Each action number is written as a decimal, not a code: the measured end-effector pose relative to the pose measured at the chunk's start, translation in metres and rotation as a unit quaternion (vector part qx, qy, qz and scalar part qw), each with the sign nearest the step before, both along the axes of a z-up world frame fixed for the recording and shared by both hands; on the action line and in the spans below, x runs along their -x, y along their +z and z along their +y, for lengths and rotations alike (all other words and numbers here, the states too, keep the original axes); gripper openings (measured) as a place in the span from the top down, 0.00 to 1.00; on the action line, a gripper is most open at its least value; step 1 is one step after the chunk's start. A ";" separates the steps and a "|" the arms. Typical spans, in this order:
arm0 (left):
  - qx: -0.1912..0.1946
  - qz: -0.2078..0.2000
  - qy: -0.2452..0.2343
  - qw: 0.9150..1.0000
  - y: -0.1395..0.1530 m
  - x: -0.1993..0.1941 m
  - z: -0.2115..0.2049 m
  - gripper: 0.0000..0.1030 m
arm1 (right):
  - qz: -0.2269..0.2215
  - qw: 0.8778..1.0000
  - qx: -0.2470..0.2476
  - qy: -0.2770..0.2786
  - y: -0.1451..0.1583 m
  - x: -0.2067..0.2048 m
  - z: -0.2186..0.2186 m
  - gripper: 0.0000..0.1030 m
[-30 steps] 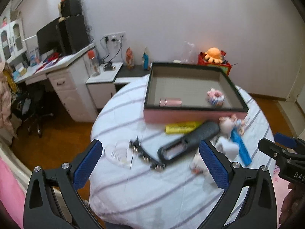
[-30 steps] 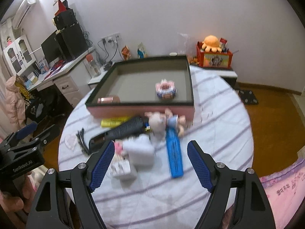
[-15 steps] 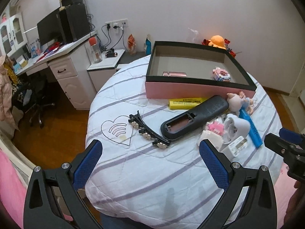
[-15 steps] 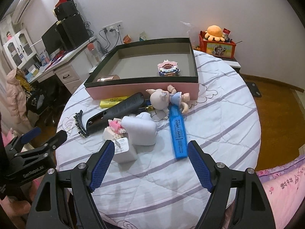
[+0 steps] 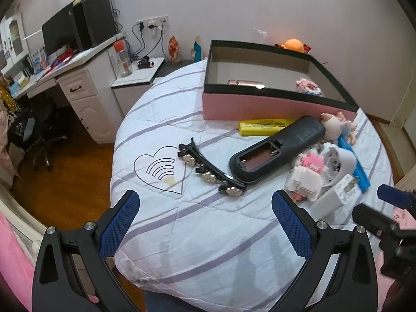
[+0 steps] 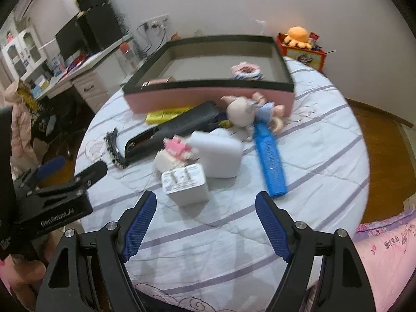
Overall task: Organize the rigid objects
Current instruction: 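Withdraw both grippers from the box back over the bed, then grasp the white charger plug with the right gripper while the left gripper grasps the black hair clip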
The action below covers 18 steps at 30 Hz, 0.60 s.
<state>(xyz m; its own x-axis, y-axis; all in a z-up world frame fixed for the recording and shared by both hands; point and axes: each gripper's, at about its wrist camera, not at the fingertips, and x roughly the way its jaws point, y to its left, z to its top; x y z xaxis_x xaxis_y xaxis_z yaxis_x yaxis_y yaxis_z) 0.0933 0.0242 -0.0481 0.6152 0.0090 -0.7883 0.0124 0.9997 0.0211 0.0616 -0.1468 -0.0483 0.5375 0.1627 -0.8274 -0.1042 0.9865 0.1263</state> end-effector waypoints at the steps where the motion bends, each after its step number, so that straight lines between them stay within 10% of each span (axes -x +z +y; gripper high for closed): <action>1: 0.000 0.002 0.001 1.000 -0.002 -0.002 0.001 0.00 | 0.005 1.000 0.002 0.005 -0.005 -0.002 0.003 0.22; 13: 0.007 0.027 0.017 0.999 -0.019 -0.020 0.011 0.00 | 0.022 1.000 -0.013 0.007 -0.037 -0.021 0.008 0.24; 18: 0.006 0.031 0.017 0.999 -0.024 -0.024 0.011 0.00 | 0.027 0.999 -0.024 0.016 -0.044 -0.028 0.011 0.58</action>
<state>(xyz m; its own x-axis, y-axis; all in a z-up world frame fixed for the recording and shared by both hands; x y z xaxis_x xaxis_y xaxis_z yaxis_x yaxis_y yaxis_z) 0.1174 0.0354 -0.0726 0.5651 0.0193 -0.8248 -0.0209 0.9997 0.0091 0.0895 -0.1358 -0.0924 0.4869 0.2197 -0.8454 -0.1269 0.9754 0.1803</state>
